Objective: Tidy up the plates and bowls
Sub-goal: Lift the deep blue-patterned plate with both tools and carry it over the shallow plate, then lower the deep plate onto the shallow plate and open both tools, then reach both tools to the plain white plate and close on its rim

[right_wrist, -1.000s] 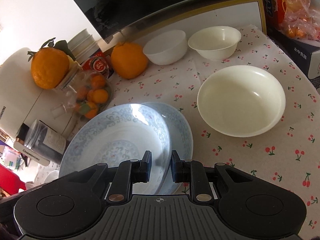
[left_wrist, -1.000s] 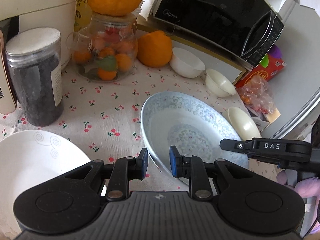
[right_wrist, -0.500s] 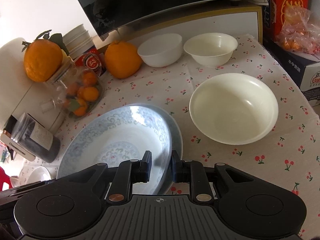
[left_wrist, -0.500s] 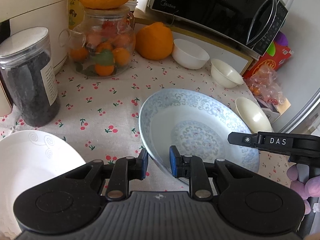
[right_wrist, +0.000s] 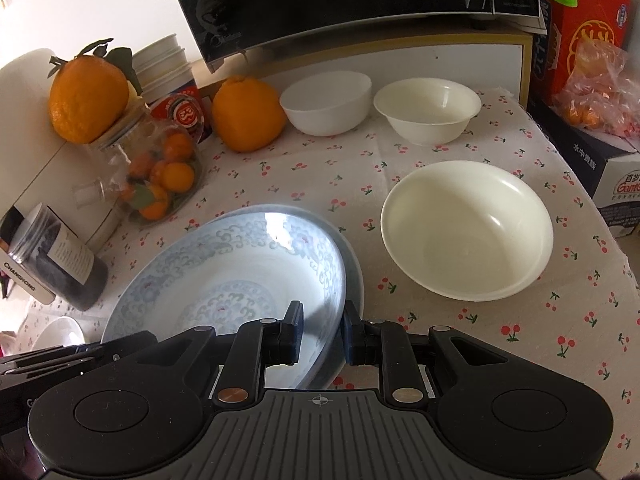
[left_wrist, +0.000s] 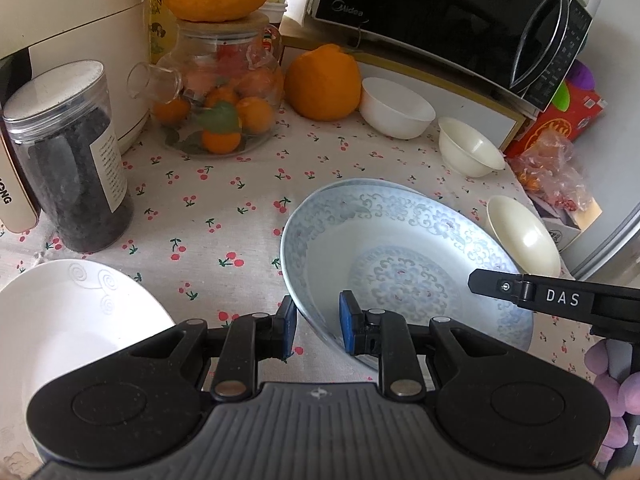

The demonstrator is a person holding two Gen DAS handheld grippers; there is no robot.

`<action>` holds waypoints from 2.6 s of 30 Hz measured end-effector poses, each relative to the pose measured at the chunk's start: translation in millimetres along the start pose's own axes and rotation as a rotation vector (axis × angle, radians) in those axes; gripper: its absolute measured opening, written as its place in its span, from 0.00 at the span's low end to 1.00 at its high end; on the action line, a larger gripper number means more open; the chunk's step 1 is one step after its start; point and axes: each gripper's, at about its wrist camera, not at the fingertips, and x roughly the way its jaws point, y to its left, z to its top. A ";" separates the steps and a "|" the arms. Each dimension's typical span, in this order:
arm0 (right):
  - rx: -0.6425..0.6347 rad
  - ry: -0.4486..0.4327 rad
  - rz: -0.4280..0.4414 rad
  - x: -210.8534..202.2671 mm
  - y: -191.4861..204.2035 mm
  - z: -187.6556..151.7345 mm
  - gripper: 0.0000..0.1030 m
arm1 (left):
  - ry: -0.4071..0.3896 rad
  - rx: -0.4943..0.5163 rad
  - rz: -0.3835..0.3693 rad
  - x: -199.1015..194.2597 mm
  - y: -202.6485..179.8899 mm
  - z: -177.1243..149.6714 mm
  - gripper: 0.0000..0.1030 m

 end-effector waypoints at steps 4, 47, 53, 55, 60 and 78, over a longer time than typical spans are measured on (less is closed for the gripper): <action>-0.016 0.010 -0.001 -2.3 2.0 0.5 0.20 | 0.000 0.009 0.012 -0.6 -1.3 0.3 0.20; -0.203 0.043 -0.148 -1.6 28.5 -12.5 0.38 | -0.022 0.191 0.112 -2.4 -23.9 -11.7 0.39; -0.191 0.026 -0.126 -13.0 30.3 -13.5 0.58 | -0.031 0.192 0.095 -15.8 -19.4 -13.7 0.56; -0.183 0.023 -0.121 -16.5 30.8 -14.0 0.65 | -0.032 0.190 0.088 -21.0 -17.5 -14.6 0.64; -0.165 0.021 -0.093 -27.6 34.1 -15.8 0.76 | -0.034 0.182 0.070 -37.8 -10.5 -17.8 0.76; -0.192 -0.006 0.089 -56.0 81.1 -41.1 0.86 | -0.077 0.098 0.100 -86.9 47.6 -12.1 0.98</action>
